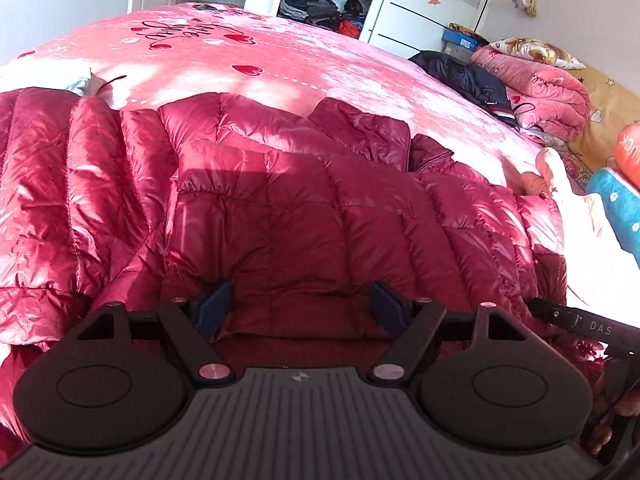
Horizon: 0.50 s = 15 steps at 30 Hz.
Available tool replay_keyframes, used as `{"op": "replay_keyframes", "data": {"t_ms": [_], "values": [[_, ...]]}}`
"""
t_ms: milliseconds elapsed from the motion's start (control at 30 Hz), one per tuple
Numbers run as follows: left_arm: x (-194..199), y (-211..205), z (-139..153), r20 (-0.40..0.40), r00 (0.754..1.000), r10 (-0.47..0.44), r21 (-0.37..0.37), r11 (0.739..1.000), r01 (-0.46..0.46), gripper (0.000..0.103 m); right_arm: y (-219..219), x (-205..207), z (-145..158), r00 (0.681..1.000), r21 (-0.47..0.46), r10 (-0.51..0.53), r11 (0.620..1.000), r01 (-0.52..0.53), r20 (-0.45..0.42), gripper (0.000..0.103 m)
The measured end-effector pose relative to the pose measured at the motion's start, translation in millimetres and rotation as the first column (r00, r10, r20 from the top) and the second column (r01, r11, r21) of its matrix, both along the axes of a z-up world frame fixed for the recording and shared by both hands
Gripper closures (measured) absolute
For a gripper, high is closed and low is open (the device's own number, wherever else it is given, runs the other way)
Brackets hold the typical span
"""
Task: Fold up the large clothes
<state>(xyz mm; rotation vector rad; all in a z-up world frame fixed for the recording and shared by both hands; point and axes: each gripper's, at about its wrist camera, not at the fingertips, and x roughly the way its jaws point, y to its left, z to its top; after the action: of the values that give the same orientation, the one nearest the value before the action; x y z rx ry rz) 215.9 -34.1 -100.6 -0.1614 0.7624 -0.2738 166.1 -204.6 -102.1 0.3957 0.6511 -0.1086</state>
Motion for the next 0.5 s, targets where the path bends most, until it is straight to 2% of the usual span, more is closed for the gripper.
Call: {"op": "replay_keyframes", "data": {"t_ms": [133, 300, 433, 500], "values": [[-19.0, 9.9, 13.0, 0.055, 0.998, 0.033, -0.031, 0.999, -0.032, 0.011, -2.6, -29.7, 17.0, 0.998, 0.056, -0.055, 0.997, 0.052, 0.042, 0.023], [-39.6, 21.1, 27.1, 0.096, 0.983, 0.154, -0.038, 0.988, -0.15, 0.011, -2.2, -70.8, 33.8, 0.991, 0.059, -0.111, 0.992, 0.107, 0.07, 0.018], [-54.7, 44.0, 36.3, 0.095, 0.957, 0.274, -0.037, 0.962, -0.272, 0.011, 1.5, -95.3, 45.2, 0.991, -0.008, -0.105, 0.994, 0.106, 0.077, 0.018], [-62.8, 59.8, 42.4, 0.088, 0.934, 0.345, -0.035, 0.939, -0.343, 0.011, 5.2, -105.8, 50.5, 0.992, -0.059, -0.096, 0.993, 0.101, 0.087, 0.018]]}}
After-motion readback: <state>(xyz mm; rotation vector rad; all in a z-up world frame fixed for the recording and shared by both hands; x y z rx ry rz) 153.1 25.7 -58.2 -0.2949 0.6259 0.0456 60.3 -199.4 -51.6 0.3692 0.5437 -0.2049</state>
